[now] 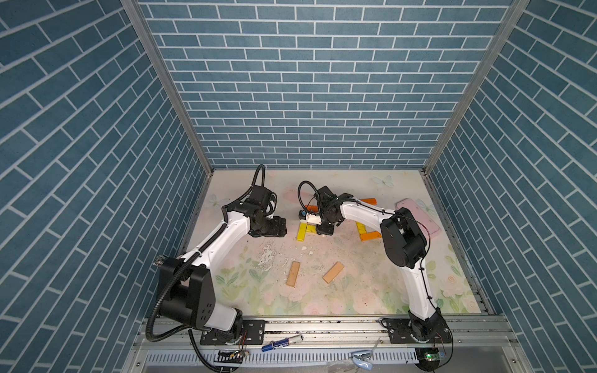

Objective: Assemble the number 6 with building blocks
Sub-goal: Assemble the building block at the center of the board.

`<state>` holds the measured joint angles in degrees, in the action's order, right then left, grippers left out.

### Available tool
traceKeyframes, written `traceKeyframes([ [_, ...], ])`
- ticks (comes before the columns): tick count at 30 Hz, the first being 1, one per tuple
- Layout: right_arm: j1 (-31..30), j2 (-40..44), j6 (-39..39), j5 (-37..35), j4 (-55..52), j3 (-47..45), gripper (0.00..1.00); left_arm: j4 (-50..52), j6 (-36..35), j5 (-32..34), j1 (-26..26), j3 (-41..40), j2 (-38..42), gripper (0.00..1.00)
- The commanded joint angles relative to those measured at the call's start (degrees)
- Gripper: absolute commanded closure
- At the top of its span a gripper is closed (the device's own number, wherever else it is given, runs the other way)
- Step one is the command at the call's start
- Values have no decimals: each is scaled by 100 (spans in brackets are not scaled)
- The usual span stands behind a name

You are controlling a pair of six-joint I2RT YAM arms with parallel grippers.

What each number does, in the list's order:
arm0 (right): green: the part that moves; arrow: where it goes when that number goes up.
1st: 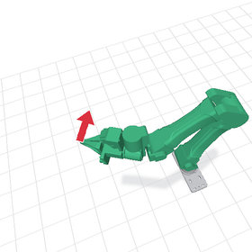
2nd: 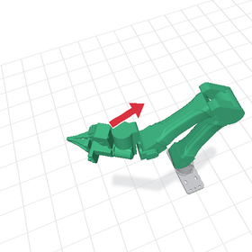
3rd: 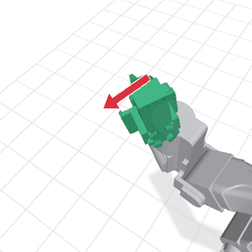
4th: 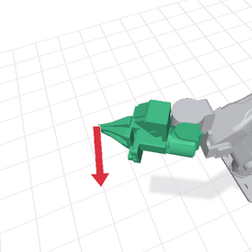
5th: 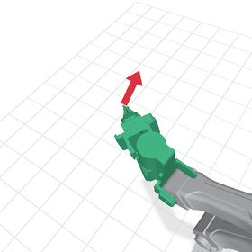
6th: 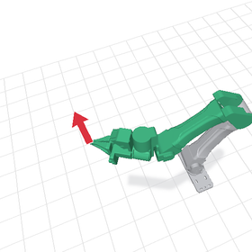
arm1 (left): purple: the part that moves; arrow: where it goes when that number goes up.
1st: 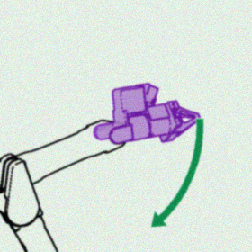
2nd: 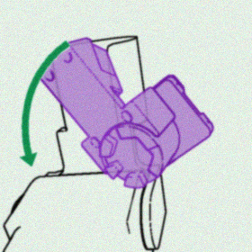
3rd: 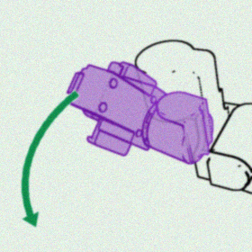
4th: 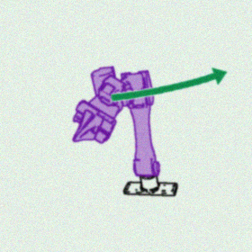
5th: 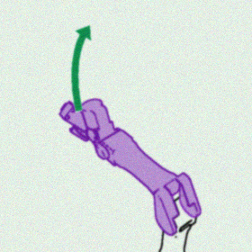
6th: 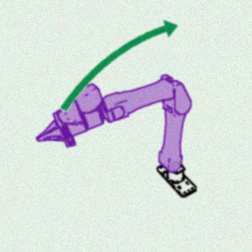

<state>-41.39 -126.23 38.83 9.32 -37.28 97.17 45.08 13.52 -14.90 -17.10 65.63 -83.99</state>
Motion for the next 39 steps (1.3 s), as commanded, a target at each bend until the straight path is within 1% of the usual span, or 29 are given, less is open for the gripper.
traceKeyframes([
  [1, 52, -288, -55, -45, -339, 26, 68, -26, 15, -49, 49, -59, 64, 20],
  [29, 48, -403, -420, 96, -649, 352, 65, -70, 29, -145, 67, -76, 119, 20],
  [31, 52, -402, -419, 105, -632, 369, 63, -74, 28, -149, 67, -68, 120, 20],
  [37, 50, -377, -468, 81, -614, 528, 48, -78, 12, -139, 111, -42, 75, 20],
  [39, 45, -303, -497, 62, -595, 587, 45, -54, 5, -63, 135, -33, 82, 20],
])
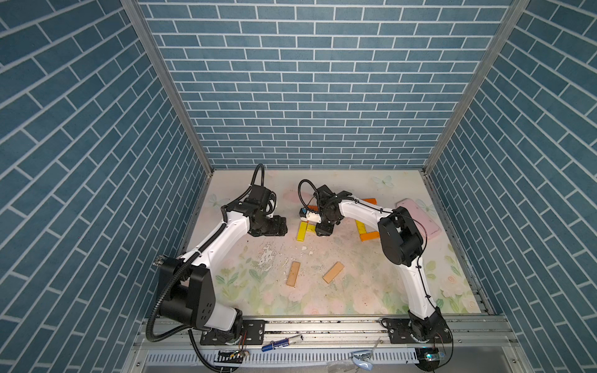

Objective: Assemble the number 6 with building blocks
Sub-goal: Assemble the building block at the center of the board, then move the building block to the center of the board.

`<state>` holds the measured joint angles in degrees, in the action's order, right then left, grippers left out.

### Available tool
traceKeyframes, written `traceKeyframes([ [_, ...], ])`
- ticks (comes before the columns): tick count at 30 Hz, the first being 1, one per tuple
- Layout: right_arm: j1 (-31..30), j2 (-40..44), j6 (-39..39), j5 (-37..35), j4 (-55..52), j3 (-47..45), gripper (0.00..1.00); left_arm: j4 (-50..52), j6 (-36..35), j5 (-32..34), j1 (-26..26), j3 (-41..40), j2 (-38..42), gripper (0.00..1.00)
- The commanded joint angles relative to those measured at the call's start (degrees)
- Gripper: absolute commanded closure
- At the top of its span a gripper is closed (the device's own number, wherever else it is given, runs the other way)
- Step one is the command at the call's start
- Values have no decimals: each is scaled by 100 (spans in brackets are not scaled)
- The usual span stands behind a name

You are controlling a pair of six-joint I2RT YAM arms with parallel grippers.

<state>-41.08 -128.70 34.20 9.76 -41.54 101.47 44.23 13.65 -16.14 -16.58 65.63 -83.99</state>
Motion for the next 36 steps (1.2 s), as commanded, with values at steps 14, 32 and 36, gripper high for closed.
traceKeyframes([
  [14, 17, 2250, -1797, -688, 1631, -1331, 41, -6, 13, 58, 120, -120, 283, 7],
  [32, -546, 3505, -9476, -2273, 612, -3622, 49, -161, 403, -72, 120, -247, 466, 10],
  [36, -703, 3109, -10201, -2137, 37, -3302, 49, -177, 441, -158, 120, -269, 494, 10],
])
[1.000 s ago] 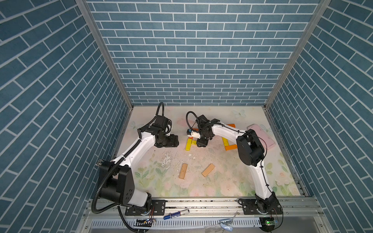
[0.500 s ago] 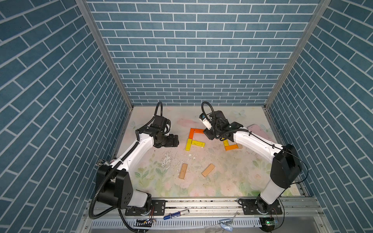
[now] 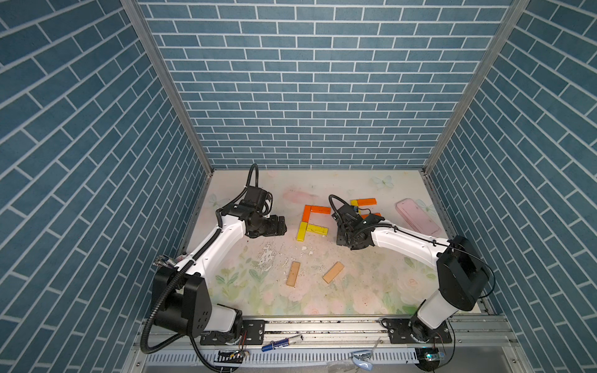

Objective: Assemble the number 6 with building blocks
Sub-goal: Move the building block to the center of the board.

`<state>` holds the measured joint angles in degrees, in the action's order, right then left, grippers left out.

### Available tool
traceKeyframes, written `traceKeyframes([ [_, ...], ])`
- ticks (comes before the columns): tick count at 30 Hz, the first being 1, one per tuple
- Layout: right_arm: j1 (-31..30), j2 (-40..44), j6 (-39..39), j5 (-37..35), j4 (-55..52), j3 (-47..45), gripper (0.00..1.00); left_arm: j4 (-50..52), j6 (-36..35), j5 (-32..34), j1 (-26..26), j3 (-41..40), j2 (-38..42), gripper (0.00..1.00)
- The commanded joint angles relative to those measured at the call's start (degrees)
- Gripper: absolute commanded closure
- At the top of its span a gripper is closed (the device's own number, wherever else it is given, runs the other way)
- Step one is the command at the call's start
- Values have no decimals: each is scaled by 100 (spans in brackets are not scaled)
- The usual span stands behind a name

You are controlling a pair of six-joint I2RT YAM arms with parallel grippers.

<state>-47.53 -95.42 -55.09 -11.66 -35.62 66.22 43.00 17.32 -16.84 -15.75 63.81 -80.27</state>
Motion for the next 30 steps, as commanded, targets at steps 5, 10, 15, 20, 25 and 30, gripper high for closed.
traceKeyframes([
  [5, -345, -384, -2026, 78, -889, 333, 47, -80, 87, -92, 37, -106, 152, 10],
  [10, -620, -303, -2888, 173, -938, 196, 47, -99, 103, -85, 37, -114, 165, 9],
  [15, -878, -275, -3575, 301, -905, 13, 45, -96, 111, -97, 37, -123, 193, 9],
  [20, -1051, -223, -4062, 492, -604, -308, 45, -143, 126, -41, 37, -167, 268, 10],
  [25, -1208, -308, -4314, 668, -461, -368, 45, -134, 129, -82, 37, -163, 270, 9],
  [30, -1276, -450, -4489, 786, -207, -473, 46, -161, 140, -69, 37, -185, 310, 9],
])
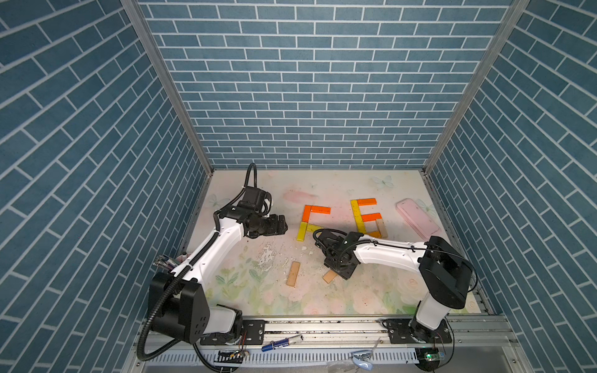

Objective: Assemble the number 6 with building blocks
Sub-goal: Move the building block to the center of the board.

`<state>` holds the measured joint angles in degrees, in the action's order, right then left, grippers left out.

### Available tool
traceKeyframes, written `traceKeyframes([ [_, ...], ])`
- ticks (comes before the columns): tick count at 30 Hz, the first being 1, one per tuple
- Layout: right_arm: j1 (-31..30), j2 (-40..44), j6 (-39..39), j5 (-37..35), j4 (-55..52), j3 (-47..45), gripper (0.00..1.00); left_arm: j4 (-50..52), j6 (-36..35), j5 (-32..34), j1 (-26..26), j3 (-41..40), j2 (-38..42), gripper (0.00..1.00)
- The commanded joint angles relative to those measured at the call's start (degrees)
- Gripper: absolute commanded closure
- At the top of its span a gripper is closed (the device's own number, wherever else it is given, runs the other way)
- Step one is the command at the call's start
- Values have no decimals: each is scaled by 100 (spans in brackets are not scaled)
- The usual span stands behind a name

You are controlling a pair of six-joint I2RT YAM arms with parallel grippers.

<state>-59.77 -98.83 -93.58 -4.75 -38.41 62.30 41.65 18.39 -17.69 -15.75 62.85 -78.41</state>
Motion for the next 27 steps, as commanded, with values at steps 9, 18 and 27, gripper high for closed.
traceKeyframes([
  [9, -123, -372, -669, 123, 59, 29, 64, -34, 31, 26, 37, -89, 125, 9],
  [18, 60, -1018, 1336, -125, -728, 1279, 84, -42, 19, 12, 45, -85, 190, 10],
  [27, 387, -1491, 2497, -244, -813, 1788, 82, -68, 23, -14, 81, -97, 221, 9],
])
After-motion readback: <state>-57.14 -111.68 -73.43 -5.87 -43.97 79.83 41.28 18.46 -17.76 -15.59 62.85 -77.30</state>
